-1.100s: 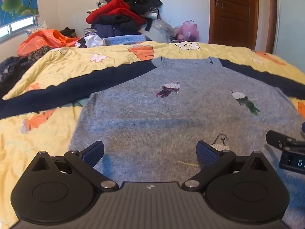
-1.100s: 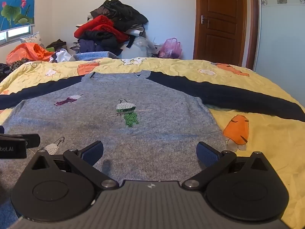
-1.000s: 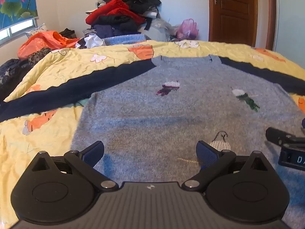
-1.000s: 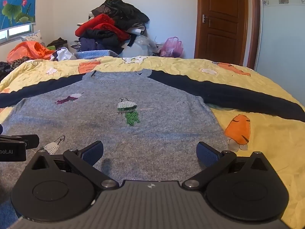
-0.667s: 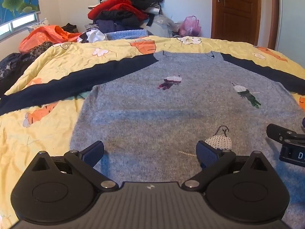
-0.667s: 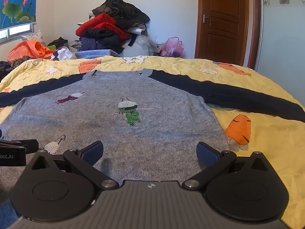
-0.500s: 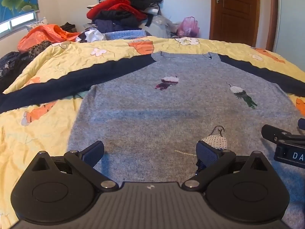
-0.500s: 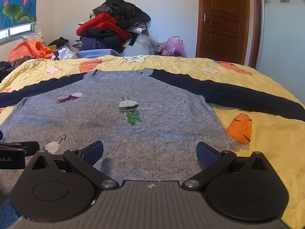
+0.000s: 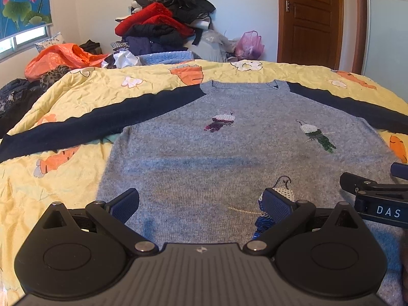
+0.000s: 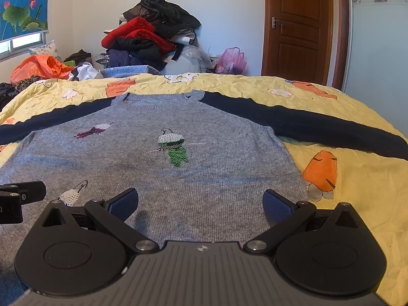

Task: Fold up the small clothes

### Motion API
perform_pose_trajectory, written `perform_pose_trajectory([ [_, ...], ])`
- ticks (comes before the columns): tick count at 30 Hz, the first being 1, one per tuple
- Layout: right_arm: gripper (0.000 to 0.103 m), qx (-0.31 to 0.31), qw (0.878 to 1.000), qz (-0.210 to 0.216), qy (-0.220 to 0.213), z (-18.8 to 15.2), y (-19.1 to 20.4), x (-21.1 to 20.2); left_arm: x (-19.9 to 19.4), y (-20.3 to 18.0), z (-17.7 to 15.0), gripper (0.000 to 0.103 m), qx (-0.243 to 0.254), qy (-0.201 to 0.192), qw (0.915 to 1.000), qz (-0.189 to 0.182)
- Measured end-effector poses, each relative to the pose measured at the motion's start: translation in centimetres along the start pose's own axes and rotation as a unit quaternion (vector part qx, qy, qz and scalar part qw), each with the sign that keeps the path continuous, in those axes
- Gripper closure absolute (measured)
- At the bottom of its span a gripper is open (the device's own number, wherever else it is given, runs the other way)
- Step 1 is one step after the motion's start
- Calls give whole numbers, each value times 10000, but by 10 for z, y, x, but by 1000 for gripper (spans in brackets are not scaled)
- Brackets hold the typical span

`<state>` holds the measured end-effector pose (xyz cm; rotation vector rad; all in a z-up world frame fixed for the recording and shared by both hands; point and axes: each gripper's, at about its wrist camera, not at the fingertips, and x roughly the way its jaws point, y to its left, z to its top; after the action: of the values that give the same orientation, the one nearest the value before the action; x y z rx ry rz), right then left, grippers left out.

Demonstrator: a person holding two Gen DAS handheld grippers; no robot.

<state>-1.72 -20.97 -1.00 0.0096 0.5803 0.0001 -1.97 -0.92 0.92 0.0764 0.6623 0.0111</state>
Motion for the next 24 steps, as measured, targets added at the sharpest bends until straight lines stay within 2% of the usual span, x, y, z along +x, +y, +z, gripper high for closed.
perform_pose_trajectory([
  [24,0,-61,10000,61,-13,0,2,-1,-3,-2,4,0,-70,122,9999,-60],
])
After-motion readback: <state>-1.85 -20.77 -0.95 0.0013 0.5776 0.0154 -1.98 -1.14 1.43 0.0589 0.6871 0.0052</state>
